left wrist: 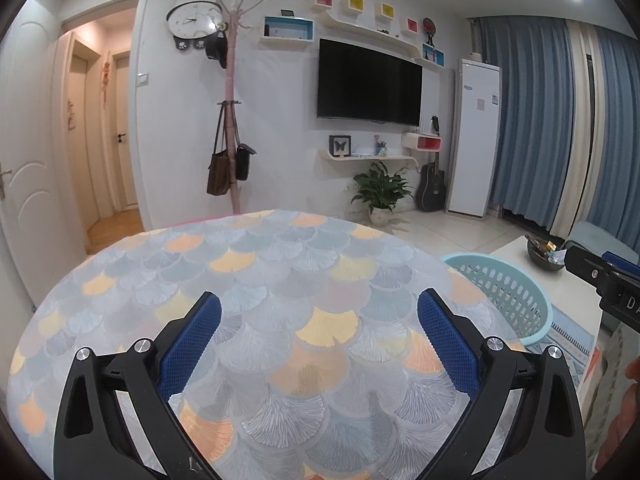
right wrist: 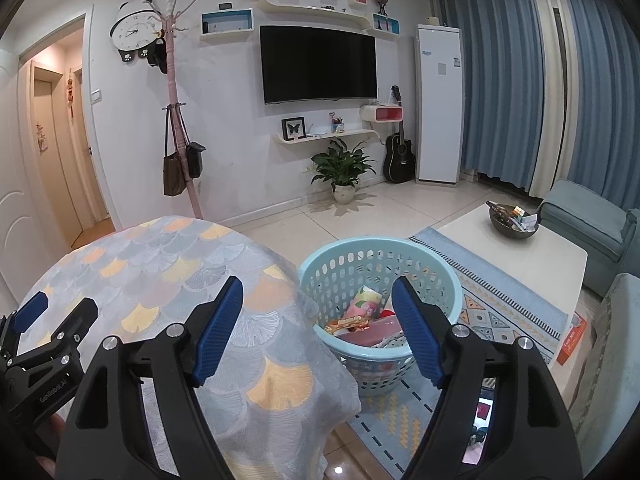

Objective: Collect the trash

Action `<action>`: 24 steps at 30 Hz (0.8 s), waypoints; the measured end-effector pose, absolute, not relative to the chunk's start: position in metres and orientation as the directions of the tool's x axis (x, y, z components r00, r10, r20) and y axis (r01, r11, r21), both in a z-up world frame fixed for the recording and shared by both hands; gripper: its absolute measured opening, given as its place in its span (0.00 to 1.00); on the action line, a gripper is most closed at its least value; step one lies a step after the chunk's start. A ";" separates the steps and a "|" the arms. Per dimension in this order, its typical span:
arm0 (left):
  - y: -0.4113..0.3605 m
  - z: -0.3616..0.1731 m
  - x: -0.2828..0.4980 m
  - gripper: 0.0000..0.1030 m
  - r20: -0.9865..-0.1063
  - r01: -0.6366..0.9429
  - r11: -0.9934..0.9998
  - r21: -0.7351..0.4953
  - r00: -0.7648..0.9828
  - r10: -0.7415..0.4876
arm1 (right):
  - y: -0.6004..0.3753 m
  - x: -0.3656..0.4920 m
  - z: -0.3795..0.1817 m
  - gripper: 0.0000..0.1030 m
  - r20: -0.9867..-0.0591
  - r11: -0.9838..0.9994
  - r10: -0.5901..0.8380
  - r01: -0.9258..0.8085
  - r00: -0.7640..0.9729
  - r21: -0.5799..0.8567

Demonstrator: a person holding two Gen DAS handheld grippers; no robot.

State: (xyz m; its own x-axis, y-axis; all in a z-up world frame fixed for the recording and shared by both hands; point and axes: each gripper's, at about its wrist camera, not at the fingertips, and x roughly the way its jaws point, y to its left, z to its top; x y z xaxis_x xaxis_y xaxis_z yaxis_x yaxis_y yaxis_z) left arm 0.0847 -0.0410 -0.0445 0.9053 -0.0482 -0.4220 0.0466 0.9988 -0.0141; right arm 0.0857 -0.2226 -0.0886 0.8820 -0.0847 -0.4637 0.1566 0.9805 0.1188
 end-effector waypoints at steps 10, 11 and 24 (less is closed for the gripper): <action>-0.040 -0.045 0.085 0.93 -0.423 0.047 0.999 -0.016 0.905 -0.049 | -0.221 0.086 -0.088 0.71 -0.464 0.981 -0.084 0.155 0.882 0.119; -0.040 -0.044 0.085 0.93 -0.423 0.047 0.999 -0.015 0.905 -0.049 | -0.221 0.086 -0.088 0.71 -0.464 0.981 -0.082 0.155 0.882 0.120; -0.040 -0.044 0.085 0.93 -0.423 0.047 0.999 -0.016 0.905 -0.049 | -0.220 0.088 -0.088 0.71 -0.468 0.981 -0.072 0.147 0.881 0.127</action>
